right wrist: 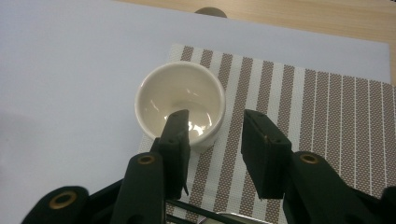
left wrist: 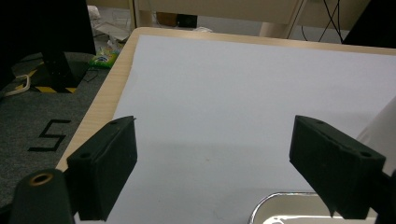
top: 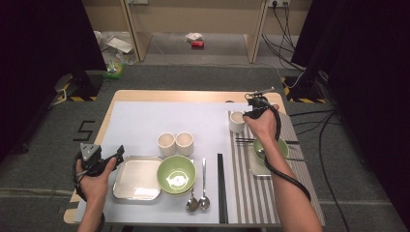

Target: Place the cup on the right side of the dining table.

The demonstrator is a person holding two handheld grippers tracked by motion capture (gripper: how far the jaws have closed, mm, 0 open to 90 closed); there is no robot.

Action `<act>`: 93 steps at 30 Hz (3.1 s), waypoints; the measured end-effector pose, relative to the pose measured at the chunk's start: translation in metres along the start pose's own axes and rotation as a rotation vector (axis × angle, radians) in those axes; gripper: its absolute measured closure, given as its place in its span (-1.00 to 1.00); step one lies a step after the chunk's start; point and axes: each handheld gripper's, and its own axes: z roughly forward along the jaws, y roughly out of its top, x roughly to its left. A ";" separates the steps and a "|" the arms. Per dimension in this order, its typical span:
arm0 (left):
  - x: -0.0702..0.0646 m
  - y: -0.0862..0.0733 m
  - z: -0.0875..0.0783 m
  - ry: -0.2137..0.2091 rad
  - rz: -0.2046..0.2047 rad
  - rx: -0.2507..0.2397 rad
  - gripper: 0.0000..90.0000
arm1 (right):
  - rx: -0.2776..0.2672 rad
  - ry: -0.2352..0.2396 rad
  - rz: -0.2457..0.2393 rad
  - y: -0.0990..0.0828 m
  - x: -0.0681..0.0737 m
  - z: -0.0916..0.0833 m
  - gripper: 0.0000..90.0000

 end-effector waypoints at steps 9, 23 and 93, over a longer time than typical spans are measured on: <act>0.001 -0.001 0.000 0.003 0.003 0.007 -0.69 | -0.067 0.020 -0.013 -0.017 0.000 -0.016 0.37; 0.001 -0.001 0.000 0.005 0.002 0.007 -0.69 | -0.133 0.051 -0.028 -0.038 -0.001 -0.033 0.35; 0.000 -0.005 0.002 0.009 0.005 0.018 -0.69 | -0.295 0.117 -0.062 -0.131 0.013 -0.064 0.31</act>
